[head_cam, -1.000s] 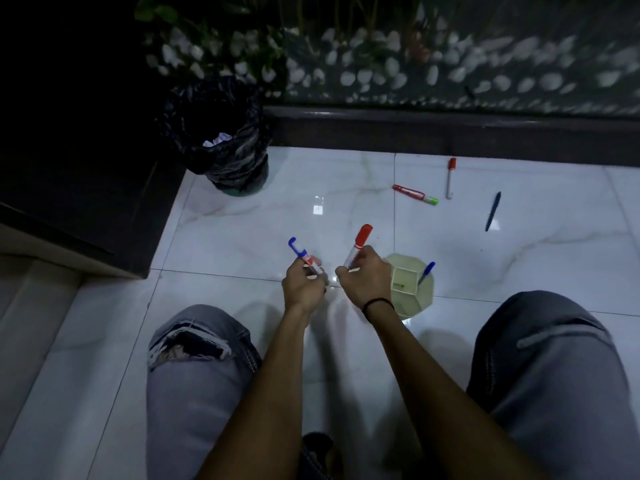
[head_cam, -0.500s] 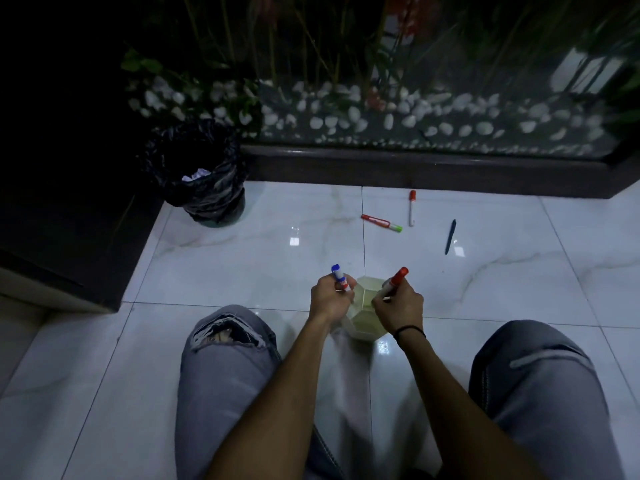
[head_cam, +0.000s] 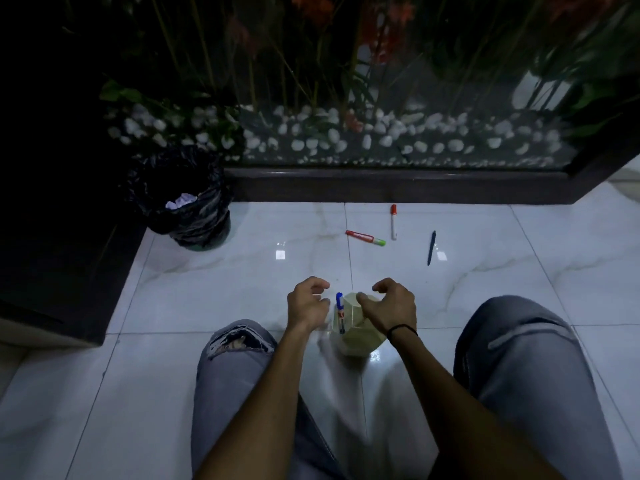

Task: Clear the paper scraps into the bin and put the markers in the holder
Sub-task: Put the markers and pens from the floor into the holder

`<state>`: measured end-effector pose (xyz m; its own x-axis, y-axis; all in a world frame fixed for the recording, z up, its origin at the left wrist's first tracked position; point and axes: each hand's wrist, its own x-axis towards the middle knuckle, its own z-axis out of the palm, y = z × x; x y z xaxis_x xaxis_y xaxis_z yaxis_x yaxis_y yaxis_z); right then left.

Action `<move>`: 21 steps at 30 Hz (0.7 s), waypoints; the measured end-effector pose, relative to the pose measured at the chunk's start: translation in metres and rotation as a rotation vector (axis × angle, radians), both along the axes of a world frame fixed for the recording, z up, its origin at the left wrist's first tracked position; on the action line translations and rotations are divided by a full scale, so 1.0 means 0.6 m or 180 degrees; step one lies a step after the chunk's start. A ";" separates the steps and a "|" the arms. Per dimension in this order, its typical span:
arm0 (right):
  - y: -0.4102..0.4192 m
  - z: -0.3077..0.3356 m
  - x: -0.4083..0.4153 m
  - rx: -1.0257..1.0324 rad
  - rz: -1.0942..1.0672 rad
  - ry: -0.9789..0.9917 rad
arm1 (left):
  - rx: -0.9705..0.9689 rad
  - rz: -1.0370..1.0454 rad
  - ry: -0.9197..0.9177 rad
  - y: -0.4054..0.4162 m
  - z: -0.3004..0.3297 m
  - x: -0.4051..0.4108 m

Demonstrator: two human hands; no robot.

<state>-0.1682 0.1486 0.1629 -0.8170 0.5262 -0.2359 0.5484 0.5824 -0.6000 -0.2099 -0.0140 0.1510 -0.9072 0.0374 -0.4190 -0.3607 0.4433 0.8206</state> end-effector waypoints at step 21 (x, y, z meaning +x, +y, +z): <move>0.277 -0.105 -0.244 -0.0119 -0.0975 -0.0554 | -0.1058 -0.1245 0.0458 0.248 -0.043 -0.323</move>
<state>-0.3146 0.3145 0.0999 -0.5685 0.7290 -0.3813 0.7901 0.3545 -0.5001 -0.4040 0.1347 0.1254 -0.9013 0.2707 -0.3381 -0.0105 0.7667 0.6419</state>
